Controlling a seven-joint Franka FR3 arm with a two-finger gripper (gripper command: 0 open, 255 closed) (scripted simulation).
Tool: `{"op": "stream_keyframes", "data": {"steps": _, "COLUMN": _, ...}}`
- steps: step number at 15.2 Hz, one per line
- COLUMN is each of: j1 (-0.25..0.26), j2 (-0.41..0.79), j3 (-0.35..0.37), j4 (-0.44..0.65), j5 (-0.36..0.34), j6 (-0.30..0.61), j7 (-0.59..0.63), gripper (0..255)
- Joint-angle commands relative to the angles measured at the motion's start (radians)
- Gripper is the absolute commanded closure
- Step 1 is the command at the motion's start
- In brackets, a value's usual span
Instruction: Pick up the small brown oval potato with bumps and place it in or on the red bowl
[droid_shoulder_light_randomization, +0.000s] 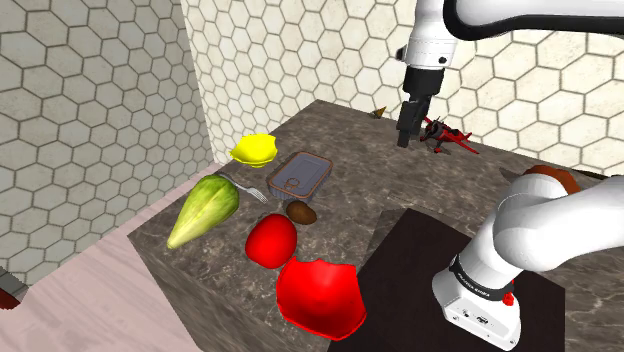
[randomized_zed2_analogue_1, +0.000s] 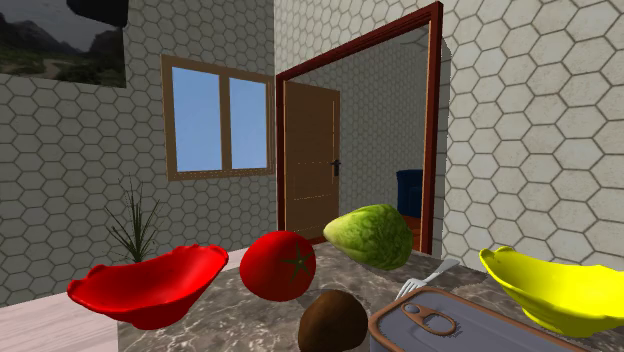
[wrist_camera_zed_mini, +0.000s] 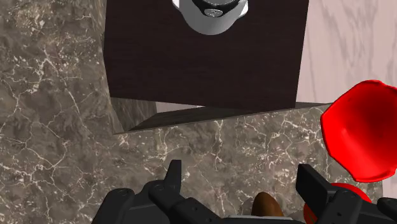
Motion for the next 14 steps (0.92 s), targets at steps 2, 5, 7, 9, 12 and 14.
{"op": "stream_keyframes", "data": {"steps": 2, "j1": 0.006, "j2": 0.01, "j3": 0.005, "j4": -0.022, "j5": 0.007, "j6": 0.041, "j7": -0.001, "gripper": 0}}
{"op": "stream_keyframes", "data": {"steps": 5, "j1": 0.025, "j2": 0.051, "j3": 0.022, "j4": -0.08, "j5": 0.03, "j6": 0.165, "j7": -0.006, "gripper": 0}}
{"op": "stream_keyframes", "data": {"steps": 7, "j1": 0.039, "j2": 0.088, "j3": 0.034, "j4": -0.112, "j5": 0.046, "j6": 0.249, "j7": -0.01, "gripper": 0}}
{"op": "stream_keyframes", "data": {"steps": 9, "j1": 0.053, "j2": 0.131, "j3": 0.045, "j4": -0.137, "j5": 0.061, "j6": 0.335, "j7": -0.014, "gripper": 0}}
{"op": "stream_keyframes", "data": {"steps": 12, "j1": 0.076, "j2": 0.209, "j3": 0.063, "j4": -0.164, "j5": 0.085, "j6": 0.464, "j7": -0.023, "gripper": 0}}
{"op": "stream_keyframes", "data": {"steps": 14, "j1": 0.091, "j2": 0.268, "j3": 0.076, "j4": -0.173, "j5": 0.101, "j6": 0.55, "j7": -0.03, "gripper": 0}}
